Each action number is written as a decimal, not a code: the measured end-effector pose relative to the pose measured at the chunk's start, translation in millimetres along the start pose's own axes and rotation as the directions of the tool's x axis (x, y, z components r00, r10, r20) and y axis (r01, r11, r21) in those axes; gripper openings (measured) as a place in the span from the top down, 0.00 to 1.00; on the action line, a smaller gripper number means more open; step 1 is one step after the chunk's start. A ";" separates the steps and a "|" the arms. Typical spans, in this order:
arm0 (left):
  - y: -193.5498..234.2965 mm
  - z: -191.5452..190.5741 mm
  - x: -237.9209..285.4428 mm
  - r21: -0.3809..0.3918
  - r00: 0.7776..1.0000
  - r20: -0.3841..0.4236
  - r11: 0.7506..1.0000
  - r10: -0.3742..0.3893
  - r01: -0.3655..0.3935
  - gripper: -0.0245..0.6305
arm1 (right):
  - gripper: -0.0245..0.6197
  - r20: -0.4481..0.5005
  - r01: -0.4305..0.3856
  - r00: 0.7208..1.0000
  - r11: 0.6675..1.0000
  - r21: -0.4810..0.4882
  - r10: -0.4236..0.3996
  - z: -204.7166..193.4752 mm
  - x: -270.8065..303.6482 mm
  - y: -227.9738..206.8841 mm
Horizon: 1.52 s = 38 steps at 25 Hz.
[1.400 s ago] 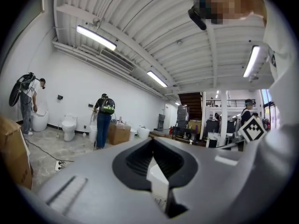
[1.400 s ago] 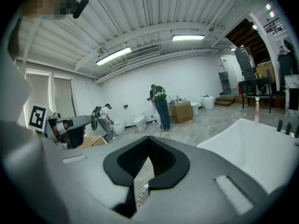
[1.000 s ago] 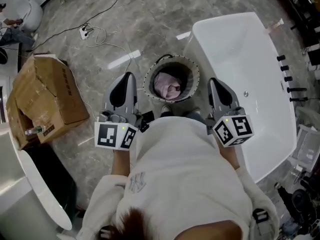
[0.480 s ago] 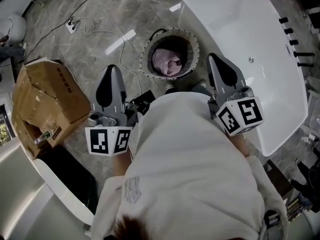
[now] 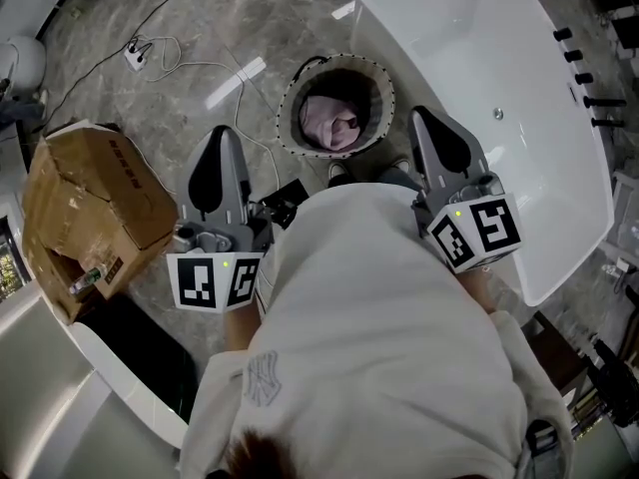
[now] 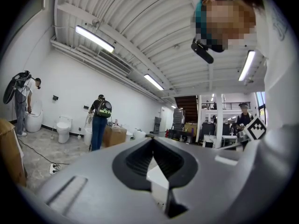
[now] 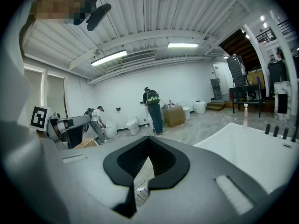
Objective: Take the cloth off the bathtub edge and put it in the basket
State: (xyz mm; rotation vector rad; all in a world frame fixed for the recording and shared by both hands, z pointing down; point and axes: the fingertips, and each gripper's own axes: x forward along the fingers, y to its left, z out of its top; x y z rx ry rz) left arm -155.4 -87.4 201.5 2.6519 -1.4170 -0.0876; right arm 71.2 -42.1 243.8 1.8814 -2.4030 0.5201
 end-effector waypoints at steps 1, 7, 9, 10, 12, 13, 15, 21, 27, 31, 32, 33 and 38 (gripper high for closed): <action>0.8 -0.3 0.0 0.000 1.000 -0.001 1.000 0.000 0.000 0.89 | 0.96 0.000 0.001 1.000 1.000 -0.001 -0.001 -0.1 0.0 -0.1; 4.4 -0.7 -1.3 -0.001 1.000 -0.006 1.000 0.003 -0.003 0.89 | 0.96 0.002 0.013 1.000 1.000 -0.010 -0.013 2.1 -0.7 -1.5; 4.4 -0.3 -1.0 -0.001 1.000 -0.006 1.000 0.002 -0.002 0.89 | 0.96 0.003 0.017 1.000 1.000 -0.011 -0.017 3.0 -0.8 -2.4; 4.3 -0.3 -1.1 0.000 1.000 -0.006 1.000 0.000 0.000 0.89 | 0.96 0.003 0.018 1.000 1.000 -0.012 -0.018 3.0 -1.1 -2.4; 3.9 -0.2 -2.0 0.001 1.000 -0.005 1.000 -0.001 0.001 0.89 | 0.96 0.003 0.021 1.000 1.000 -0.016 -0.021 2.4 -2.3 -1.9; 3.5 -0.1 -2.3 0.002 1.000 -0.004 1.000 -0.002 0.002 0.89 | 0.96 0.002 0.023 1.000 1.000 -0.020 -0.023 1.9 -3.0 -1.8; 2.8 0.0 -2.4 0.002 1.000 -0.003 1.000 -0.003 0.003 0.89 | 0.96 0.000 0.027 1.000 0.999 -0.030 -0.027 1.2 -4.1 -1.7; 3.5 -2.4 -4.8 0.002 1.000 -0.006 1.000 -0.006 0.006 0.89 | 0.96 0.002 0.031 1.000 0.999 -0.034 -0.031 -1.3 -5.9 -0.5; 2.9 -3.3 -8.5 0.005 1.000 -0.006 1.000 -0.006 0.006 0.89 | 0.96 0.003 0.037 0.999 0.999 -0.033 -0.036 -3.9 -9.9 -0.4; 3.8 -1.1 -11.4 0.004 1.000 -0.003 1.000 -0.007 0.007 0.89 | 0.96 0.001 0.039 0.999 0.999 -0.034 -0.039 -3.3 -12.2 2.7; 3.6 -0.9 -11.6 0.004 1.000 -0.003 1.000 -0.007 0.007 0.89 | 0.96 0.001 0.039 0.999 0.999 -0.034 -0.039 -3.3 -12.6 2.8; 3.2 -1.2 -11.4 0.004 1.000 -0.003 1.000 -0.007 0.007 0.89 | 0.96 0.002 0.039 0.999 0.999 -0.034 -0.039 -3.6 -12.7 2.3; -0.9 -5.6 -10.0 0.006 1.000 -0.006 1.000 -0.007 0.007 0.89 | 0.96 0.003 0.039 0.999 0.999 -0.031 -0.039 -7.4 -14.0 -3.1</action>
